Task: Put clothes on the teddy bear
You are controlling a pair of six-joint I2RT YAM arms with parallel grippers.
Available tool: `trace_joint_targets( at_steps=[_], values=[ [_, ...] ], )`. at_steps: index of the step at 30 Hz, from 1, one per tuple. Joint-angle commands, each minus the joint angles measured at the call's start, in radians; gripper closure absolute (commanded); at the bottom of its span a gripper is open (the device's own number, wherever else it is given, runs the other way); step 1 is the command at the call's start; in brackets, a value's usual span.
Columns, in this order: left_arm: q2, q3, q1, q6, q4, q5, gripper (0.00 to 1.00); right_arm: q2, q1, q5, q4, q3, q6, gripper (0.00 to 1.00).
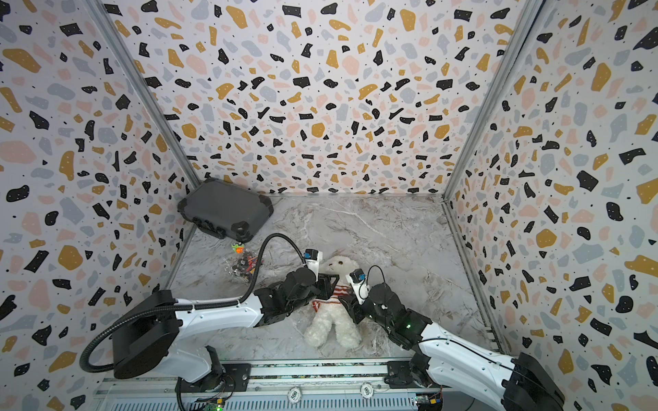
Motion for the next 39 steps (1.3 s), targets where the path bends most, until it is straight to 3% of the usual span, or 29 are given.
trace_joint_targets(
  at_steps=[1, 6, 14, 19, 35, 39],
  values=[
    [-0.054, -0.040, -0.006, 0.011, -0.033, -0.037, 0.55, 0.032, -0.003, -0.019, -0.050, 0.078, -0.070, 0.60],
    [-0.159, -0.142, 0.011, -0.029, -0.037, -0.060, 0.55, 0.089, 0.015, -0.059, -0.049, 0.136, -0.133, 0.59],
    [-0.265, -0.344, 0.084, -0.119, 0.071, 0.014, 0.54, 0.227, 0.129, -0.047, -0.059, 0.235, -0.226, 0.59],
    [-0.257, -0.405, 0.130, -0.164, 0.150, 0.074, 0.55, 0.317, 0.169, -0.022, -0.056, 0.273, -0.252, 0.59],
    [-0.087, -0.393, 0.134, -0.172, 0.309, 0.161, 0.55, 0.431, 0.194, 0.075, -0.032, 0.289, -0.307, 0.65],
    [-0.056, -0.380, 0.134, -0.172, 0.336, 0.178, 0.65, 0.434, 0.194, 0.101, -0.031, 0.285, -0.314, 0.72]
  ],
)
